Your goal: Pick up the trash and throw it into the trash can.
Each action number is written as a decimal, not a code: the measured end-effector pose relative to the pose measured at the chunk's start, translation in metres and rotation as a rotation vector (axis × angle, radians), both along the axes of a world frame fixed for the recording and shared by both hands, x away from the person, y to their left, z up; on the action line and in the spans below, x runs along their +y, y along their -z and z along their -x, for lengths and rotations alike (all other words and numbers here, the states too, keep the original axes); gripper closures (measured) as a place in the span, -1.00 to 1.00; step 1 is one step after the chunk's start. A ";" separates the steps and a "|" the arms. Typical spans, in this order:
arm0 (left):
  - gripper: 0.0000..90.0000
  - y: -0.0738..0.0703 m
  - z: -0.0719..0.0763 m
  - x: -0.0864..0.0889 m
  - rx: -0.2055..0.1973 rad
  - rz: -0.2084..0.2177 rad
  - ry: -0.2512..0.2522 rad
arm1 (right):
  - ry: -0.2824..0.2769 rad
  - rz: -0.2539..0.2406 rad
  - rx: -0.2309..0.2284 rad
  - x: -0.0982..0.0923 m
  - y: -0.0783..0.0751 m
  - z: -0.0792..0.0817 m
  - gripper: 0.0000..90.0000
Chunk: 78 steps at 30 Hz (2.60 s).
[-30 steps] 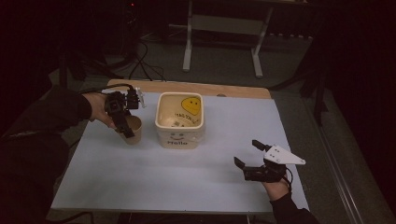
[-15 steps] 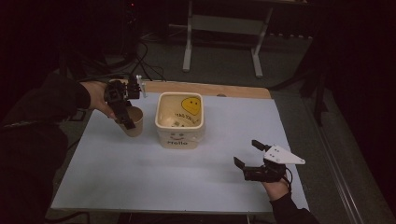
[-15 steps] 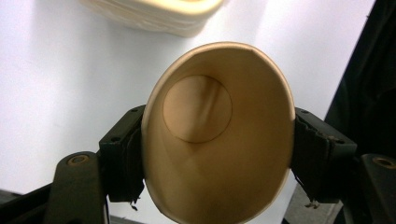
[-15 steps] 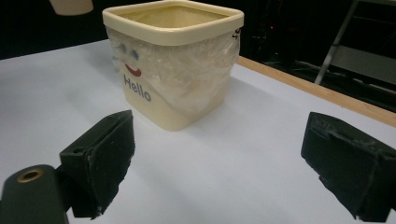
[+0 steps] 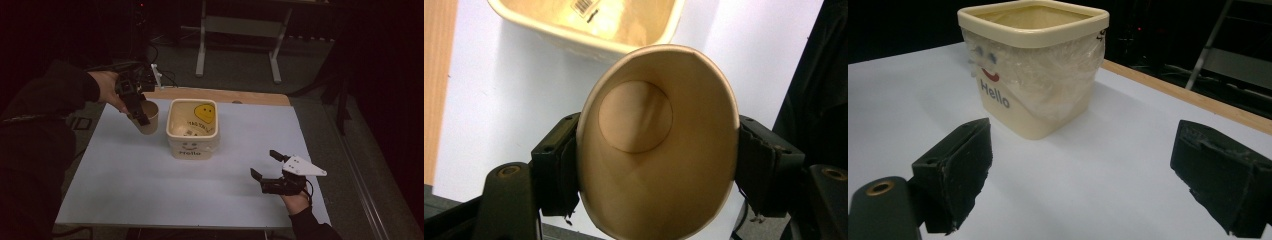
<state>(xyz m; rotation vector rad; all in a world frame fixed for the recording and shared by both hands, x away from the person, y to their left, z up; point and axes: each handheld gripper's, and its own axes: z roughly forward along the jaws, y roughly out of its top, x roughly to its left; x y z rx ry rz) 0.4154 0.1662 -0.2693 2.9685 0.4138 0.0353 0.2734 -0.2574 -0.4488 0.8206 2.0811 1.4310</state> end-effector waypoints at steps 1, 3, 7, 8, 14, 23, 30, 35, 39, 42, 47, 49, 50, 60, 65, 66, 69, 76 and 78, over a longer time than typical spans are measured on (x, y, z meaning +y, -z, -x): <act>-0.33 -0.001 0.000 -0.001 0.000 0.000 0.001 | 0.001 0.002 -0.002 0.000 0.000 0.000 -0.79; -0.33 -0.003 -0.001 -0.004 -0.002 0.000 0.007 | 0.001 0.002 -0.001 -0.001 0.000 0.000 -0.79; -0.32 -0.008 -0.004 -0.011 -0.015 0.004 0.015 | -0.001 0.002 -0.001 0.000 0.000 0.000 -0.79; -0.32 -0.010 -0.005 -0.013 -0.012 0.004 0.018 | -0.002 0.001 0.001 0.000 0.000 0.000 -0.79; -0.32 -0.019 -0.010 -0.024 -0.021 0.009 0.037 | -0.002 0.000 0.001 -0.001 0.000 0.000 -0.79; -0.31 -0.024 -0.014 -0.040 -0.027 0.016 0.067 | -0.003 -0.002 0.004 -0.001 0.000 0.000 -0.79; -0.31 -0.028 -0.020 -0.059 -0.024 0.011 0.100 | -0.002 -0.001 0.002 -0.001 0.000 0.000 -0.79; -0.31 -0.025 -0.022 -0.069 -0.023 0.012 0.125 | -0.002 -0.003 0.003 -0.002 0.000 0.001 -0.79; -0.31 -0.022 -0.024 -0.076 -0.018 0.013 0.138 | -0.003 -0.003 0.004 -0.002 0.001 0.000 -0.79; -0.31 -0.020 -0.026 -0.081 -0.018 0.009 0.146 | -0.005 -0.002 0.005 -0.002 0.001 0.000 -0.79; -0.31 -0.017 -0.031 -0.089 -0.018 0.000 0.159 | -0.007 -0.001 0.005 -0.002 0.001 0.000 -0.79; -0.31 -0.016 -0.033 -0.092 -0.013 0.007 0.164 | -0.007 -0.001 0.004 -0.001 0.001 0.000 -0.79; -0.31 -0.016 -0.033 -0.092 -0.013 0.007 0.164 | -0.007 -0.001 0.004 -0.001 0.001 0.000 -0.79; -0.32 -0.008 -0.047 -0.102 -0.009 0.018 0.187 | -0.010 -0.004 0.007 -0.002 0.001 0.001 -0.79; -0.32 -0.005 -0.053 -0.102 -0.001 0.009 0.194 | -0.013 -0.002 0.009 -0.002 0.001 0.000 -0.79; -0.32 -0.004 -0.054 -0.103 -0.007 0.010 0.193 | -0.011 -0.001 0.008 -0.002 0.001 0.000 -0.79; -0.32 -0.004 -0.055 -0.104 -0.004 0.003 0.197 | -0.013 -0.005 0.010 -0.003 0.001 0.000 -0.79; -0.33 -0.002 -0.060 -0.106 -0.011 0.006 0.206 | -0.013 -0.003 0.011 -0.003 0.001 0.000 -0.79; -0.34 -0.001 -0.060 -0.106 -0.009 0.000 0.204 | -0.014 -0.003 0.012 -0.003 0.002 0.000 -0.79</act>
